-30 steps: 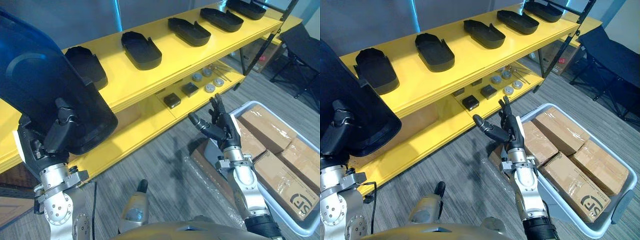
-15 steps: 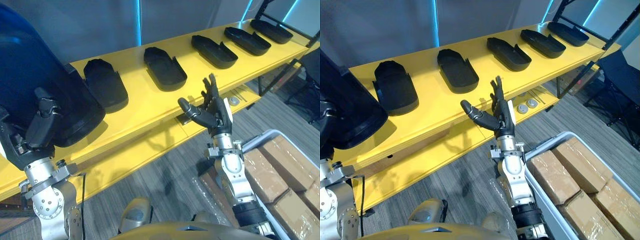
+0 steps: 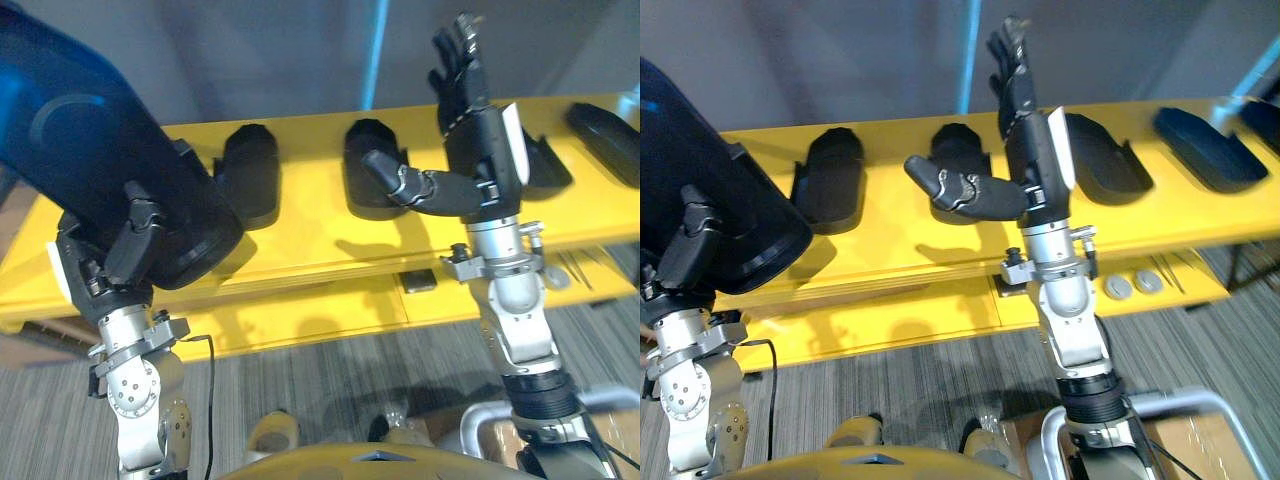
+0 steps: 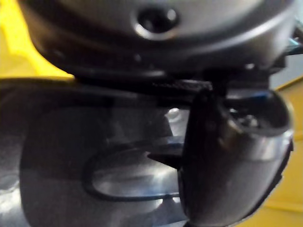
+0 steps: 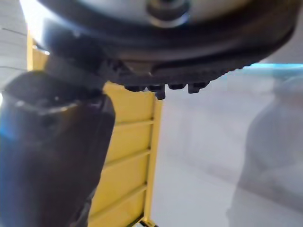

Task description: Walk over and take three plastic housings, then place them on the shelf

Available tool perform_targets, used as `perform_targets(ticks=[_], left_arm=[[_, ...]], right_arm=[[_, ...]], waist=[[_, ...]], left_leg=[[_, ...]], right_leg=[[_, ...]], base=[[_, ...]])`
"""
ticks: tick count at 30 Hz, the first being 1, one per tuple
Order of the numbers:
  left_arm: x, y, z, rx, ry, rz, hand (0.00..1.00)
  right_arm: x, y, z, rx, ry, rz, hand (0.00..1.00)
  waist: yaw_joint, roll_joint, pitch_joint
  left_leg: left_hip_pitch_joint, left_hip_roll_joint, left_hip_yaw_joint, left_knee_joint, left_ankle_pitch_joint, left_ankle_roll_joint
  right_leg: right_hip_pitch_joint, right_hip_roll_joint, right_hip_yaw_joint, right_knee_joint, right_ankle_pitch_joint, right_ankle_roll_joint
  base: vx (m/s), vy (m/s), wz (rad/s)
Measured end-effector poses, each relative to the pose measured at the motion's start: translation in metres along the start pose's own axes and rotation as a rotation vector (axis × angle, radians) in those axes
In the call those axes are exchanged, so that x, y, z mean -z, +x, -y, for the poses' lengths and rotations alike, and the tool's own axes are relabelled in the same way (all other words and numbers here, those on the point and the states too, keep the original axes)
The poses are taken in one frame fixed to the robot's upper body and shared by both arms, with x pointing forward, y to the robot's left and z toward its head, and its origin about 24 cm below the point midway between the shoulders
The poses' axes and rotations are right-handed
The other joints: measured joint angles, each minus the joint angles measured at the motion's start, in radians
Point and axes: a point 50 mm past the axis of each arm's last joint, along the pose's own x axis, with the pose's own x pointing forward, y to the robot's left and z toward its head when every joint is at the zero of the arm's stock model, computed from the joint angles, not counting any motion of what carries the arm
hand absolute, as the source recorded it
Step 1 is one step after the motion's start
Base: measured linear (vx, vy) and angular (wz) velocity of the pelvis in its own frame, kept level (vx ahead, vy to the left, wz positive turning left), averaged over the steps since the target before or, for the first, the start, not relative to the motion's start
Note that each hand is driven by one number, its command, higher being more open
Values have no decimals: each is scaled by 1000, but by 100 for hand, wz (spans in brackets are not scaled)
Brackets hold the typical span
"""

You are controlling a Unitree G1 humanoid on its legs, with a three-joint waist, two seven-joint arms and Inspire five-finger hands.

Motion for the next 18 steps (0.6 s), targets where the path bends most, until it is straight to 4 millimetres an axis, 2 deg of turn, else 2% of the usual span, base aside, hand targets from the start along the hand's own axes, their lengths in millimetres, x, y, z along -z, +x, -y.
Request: perform_targets(ticks=[1, 2, 4, 9, 12, 15, 16, 18], left_arm=[[0, 2, 7, 45, -22, 9, 0], [-1, 4, 14, 82, -40, 20, 0], [-2, 4, 16, 104, -44, 34, 0], [-6, 4, 15, 127, -24, 41, 0], [-8, -1, 15, 119, -24, 38, 0], [-5, -5, 19, 118, -51, 16, 0], [-3, -7, 20, 115, -60, 6, 0], [-3, -8, 20, 113, -64, 5, 0]], right_arm=[[-4, -5, 9, 32, -28, -1, 100], [-5, -14, 16, 61, -47, -23, 100], [0, -27, 17, 99, -34, -80, 100], [12, -58, 11, 220, 144, -186, 100], [15, -69, 8, 243, 241, -214, 100], [23, -76, 8, 251, 267, -258, 100], [27, -78, 8, 253, 268, -276, 100], [27, -76, 7, 245, 272, -269, 100]], waist=[[-4, 1, -1], [-4, 3, -2], [-5, -3, -4], [-30, -24, -17], [-41, -21, -16], [-52, -17, -14], [-54, -17, -15], [-62, -18, -13]], left_leg=[[4, 18, 77, -36, 51, -10], [18, 10, 87, -81, 87, -33], [38, -7, 87, -113, 104, -34], [65, -40, 114, -143, 107, -19], [57, -41, 125, -108, 93, -16], [30, -35, 100, -54, 80, -16], [35, -34, 97, -70, 82, -5], [15, -36, 111, -77, 93, 39]], right_leg=[[8, -10, -37, 0, -1, -2], [14, -20, -52, 1, -1, -2], [23, -34, -44, 1, -1, -1], [36, -55, -4, -18, 8, 15], [36, -55, 14, -17, 10, 23], [33, -56, 3, 11, -3, 31], [29, -67, 0, 25, -10, 30], [5, -92, -11, 41, -17, 26]], base=[[29, -54, 104], [22, -7, 86], [8, 56, 21], [-38, 66, -10], [-53, 27, -12], [-50, -5, 14], [-67, 18, 18], [-68, 44, 24]])
